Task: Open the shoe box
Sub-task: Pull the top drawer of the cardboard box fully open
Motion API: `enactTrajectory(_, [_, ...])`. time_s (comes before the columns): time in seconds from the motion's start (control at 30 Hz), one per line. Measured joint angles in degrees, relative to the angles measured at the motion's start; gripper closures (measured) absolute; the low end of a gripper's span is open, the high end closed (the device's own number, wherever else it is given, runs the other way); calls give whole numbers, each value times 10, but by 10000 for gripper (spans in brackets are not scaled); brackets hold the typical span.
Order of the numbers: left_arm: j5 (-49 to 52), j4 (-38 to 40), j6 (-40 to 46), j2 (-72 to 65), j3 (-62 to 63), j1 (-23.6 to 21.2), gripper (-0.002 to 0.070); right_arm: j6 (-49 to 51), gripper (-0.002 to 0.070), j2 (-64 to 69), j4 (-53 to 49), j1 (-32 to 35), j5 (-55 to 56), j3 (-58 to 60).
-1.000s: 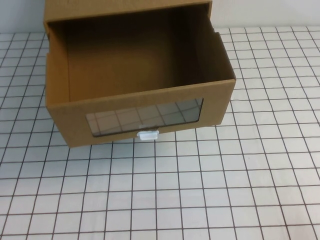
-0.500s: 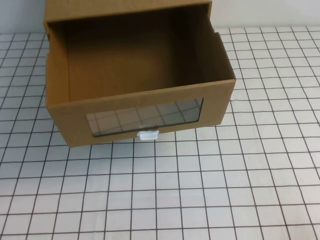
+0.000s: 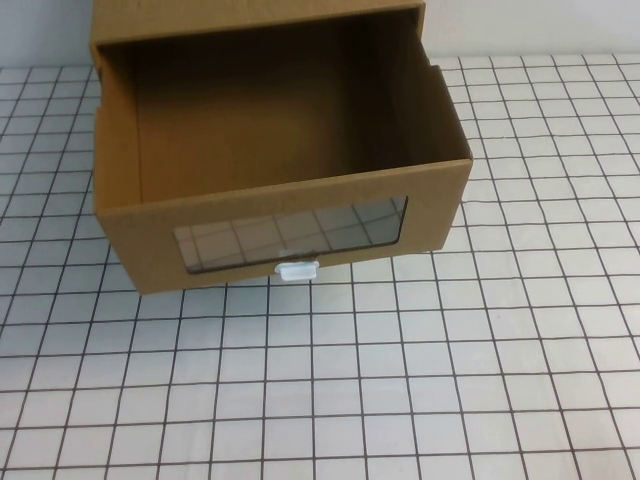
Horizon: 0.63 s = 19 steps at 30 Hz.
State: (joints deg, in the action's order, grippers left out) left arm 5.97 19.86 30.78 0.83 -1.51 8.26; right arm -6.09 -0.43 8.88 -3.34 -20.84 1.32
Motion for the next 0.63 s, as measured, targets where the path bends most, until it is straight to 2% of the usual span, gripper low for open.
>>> enactTrajectory(0.1, [32,-142,-119,0,0,-18,677,0,689,0,0,0,0,0])
enactTrajectory(0.17, [67,-192,-172,0,0,-25,677,0,689,0,0,0,0,0])
enactTrajectory(0.33, [155,-230,-228,0,0,-27,677,1,689,0,0,0,0,0])
enactTrajectory(0.63, [161,-252,-236,0,0,-27,677,1,689,0,0,0,0,0])
